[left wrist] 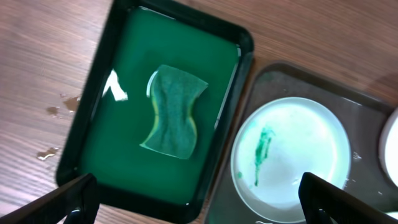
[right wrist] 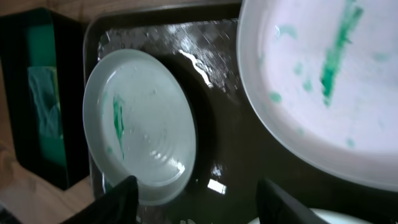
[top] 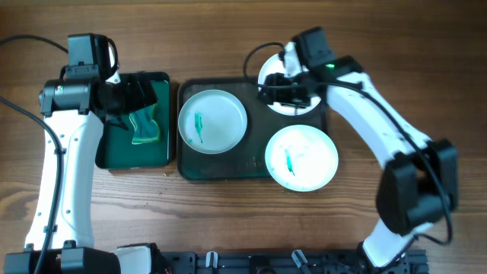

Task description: Clean dirty plates on tray and stack at the side

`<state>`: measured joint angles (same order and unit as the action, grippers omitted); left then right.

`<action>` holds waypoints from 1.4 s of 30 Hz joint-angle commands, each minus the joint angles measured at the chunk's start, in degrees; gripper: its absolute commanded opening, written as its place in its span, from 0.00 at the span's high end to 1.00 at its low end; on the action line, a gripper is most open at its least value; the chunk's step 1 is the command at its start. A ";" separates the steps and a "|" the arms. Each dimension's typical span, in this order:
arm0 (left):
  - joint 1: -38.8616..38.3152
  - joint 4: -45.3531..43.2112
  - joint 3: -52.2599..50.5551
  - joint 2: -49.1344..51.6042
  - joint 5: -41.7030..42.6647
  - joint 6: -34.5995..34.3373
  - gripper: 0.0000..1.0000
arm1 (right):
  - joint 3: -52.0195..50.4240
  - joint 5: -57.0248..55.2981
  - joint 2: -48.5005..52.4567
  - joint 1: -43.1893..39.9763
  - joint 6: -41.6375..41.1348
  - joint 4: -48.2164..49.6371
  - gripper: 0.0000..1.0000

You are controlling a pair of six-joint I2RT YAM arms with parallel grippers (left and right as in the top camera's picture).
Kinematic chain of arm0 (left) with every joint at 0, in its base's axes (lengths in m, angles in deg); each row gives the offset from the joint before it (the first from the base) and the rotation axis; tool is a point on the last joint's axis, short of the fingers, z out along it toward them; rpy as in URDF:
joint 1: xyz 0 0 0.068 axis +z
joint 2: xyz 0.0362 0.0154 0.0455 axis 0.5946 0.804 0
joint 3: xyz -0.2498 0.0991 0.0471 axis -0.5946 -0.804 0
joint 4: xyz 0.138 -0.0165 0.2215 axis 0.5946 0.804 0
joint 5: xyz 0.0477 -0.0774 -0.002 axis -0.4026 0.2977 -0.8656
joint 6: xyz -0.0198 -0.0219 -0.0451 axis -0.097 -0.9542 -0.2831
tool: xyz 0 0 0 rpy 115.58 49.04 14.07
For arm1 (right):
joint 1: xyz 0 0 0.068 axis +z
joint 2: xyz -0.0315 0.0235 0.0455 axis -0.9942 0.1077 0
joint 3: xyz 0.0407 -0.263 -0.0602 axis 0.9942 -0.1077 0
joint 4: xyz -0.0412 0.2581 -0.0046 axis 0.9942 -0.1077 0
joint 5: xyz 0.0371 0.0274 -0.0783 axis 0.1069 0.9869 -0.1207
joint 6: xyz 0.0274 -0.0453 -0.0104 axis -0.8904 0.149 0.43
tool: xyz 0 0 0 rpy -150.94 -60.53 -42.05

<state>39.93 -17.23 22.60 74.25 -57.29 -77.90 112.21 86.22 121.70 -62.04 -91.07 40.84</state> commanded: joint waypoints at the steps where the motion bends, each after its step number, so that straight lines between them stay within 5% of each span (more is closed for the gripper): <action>1: 0.31 0.11 0.92 0.24 -3.28 -1.81 0.00 | 2.23 -3.28 5.81 3.17 -2.99 3.30 0.46; 3: 0.24 0.13 0.92 0.24 -3.10 -1.81 0.00 | 2.23 -4.24 8.04 4.79 -3.08 5.38 0.57; 15: 0.15 0.92 0.92 1.01 -2.89 -1.86 0.09 | 1.99 -17.18 14.86 11.72 -5.88 7.89 0.73; 20: 0.17 1.25 0.90 3.21 -2.91 -2.69 0.10 | 0.66 -19.30 14.93 12.50 -8.07 8.31 0.96; 26: 0.22 1.22 0.90 8.50 -2.91 -2.64 0.10 | 0.39 -19.34 15.72 12.50 -8.90 7.32 0.96; 35: 3.80 -2.34 0.90 22.53 -2.71 -0.46 0.30 | 0.39 -18.93 15.78 12.50 -8.87 6.43 0.96; 42: 5.09 -5.25 0.90 29.68 6.82 9.66 0.39 | 0.39 -18.93 15.78 12.50 -8.87 6.54 0.96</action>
<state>45.24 -22.17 22.71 101.09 -54.80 -72.94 113.22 69.20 135.21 -49.56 -98.91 48.05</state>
